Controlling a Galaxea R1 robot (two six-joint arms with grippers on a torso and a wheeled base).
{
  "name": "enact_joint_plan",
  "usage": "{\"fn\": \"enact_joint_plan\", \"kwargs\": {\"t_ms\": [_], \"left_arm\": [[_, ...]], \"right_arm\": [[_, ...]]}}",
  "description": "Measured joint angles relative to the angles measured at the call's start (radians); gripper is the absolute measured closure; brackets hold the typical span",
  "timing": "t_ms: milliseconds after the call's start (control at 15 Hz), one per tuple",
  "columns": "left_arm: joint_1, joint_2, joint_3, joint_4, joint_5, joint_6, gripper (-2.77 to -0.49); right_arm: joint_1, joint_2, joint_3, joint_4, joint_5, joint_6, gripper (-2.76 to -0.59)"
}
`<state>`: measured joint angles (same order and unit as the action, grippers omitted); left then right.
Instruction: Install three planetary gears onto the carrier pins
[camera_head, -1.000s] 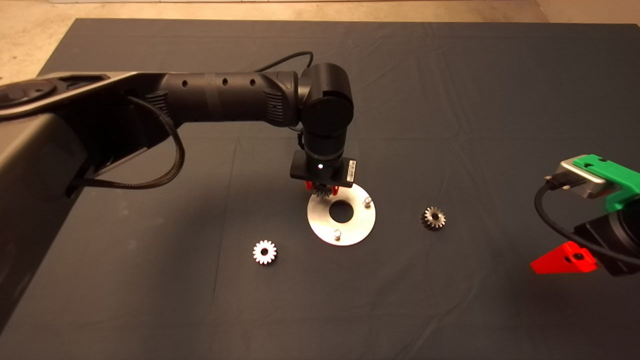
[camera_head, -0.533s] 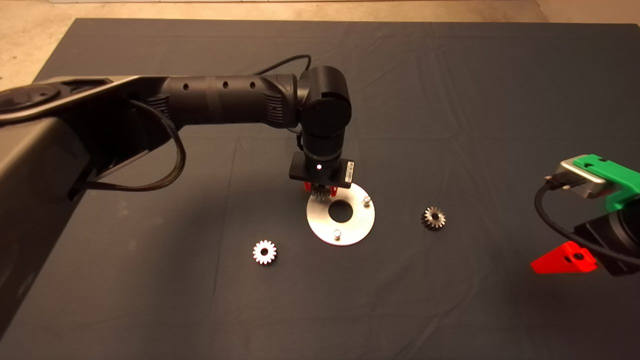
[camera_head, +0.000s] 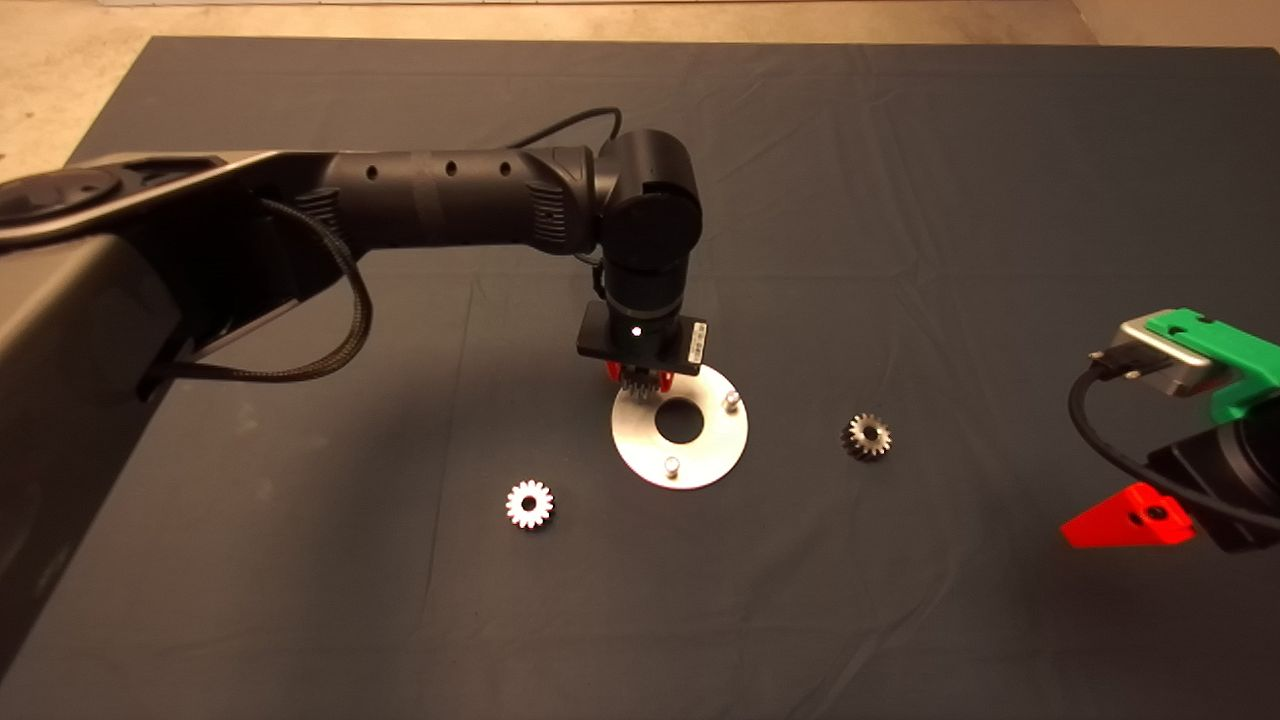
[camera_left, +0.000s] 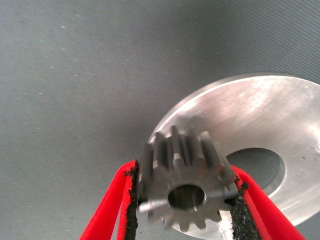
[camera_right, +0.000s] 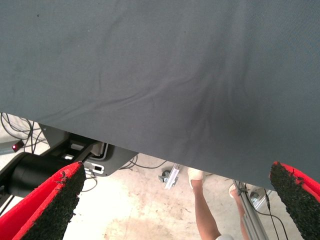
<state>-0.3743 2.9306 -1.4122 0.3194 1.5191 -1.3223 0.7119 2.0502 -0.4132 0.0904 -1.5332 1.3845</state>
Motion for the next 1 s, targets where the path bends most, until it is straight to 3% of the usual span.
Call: {"fn": "enact_joint_plan", "kwargs": {"t_ms": [133,400,667,1000], "left_arm": [[0.0,0.0,0.0,0.0,0.0,0.0,-1.05],[0.0,0.0,0.002,0.0,0.0,0.0,-1.26],[-0.003,0.0,0.049,-0.001,0.0,-0.004,-1.46],[-0.047,-0.043,0.172,-0.005,0.0,-0.083,-1.66]], "right_arm": [[0.0,0.0,0.0,0.0,0.0,0.0,-2.75],[0.0,0.0,0.0,0.0,0.0,0.0,-2.75],[0.0,0.0,0.0,0.0,0.0,0.0,-2.75],[0.0,0.0,0.0,0.0,0.0,0.0,-2.75]]}}
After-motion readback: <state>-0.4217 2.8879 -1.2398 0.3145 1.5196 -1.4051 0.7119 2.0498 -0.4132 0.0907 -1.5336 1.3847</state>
